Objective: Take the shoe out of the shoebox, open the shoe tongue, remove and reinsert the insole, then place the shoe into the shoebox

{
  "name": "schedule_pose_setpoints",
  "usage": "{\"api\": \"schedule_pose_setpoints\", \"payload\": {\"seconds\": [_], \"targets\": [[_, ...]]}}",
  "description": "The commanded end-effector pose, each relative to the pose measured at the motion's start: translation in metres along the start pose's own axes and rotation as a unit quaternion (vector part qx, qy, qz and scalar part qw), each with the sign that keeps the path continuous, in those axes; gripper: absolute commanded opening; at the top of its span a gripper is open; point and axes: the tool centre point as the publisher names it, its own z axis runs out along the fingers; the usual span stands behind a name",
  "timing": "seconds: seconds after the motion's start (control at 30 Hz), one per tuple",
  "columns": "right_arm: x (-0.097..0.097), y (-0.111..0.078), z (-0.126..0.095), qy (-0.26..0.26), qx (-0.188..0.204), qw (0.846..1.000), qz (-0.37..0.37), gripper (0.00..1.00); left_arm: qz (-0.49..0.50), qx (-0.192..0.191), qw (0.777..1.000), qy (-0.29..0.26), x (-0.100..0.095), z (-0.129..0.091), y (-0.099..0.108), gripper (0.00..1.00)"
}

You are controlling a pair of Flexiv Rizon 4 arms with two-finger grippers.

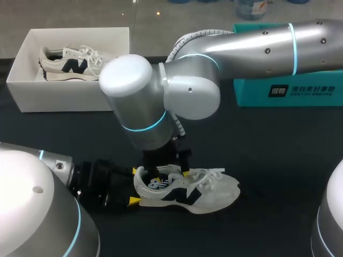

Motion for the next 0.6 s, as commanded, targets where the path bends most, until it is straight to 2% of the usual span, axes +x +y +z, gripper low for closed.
{"api": "schedule_pose_setpoints", "payload": {"seconds": [0.03,0.6], "targets": [[0.005,-0.008,0.005,0.003,-0.003,0.984,0.178,0.72,0.000,-0.001,1.000,0.001,0.000,0.002,0.002,0.00],[0.001,-0.019,-0.001,-0.002,-0.003,0.982,0.190,0.75,0.000,-0.001,1.000,0.001,0.000,0.002,0.002,0.00]]}}
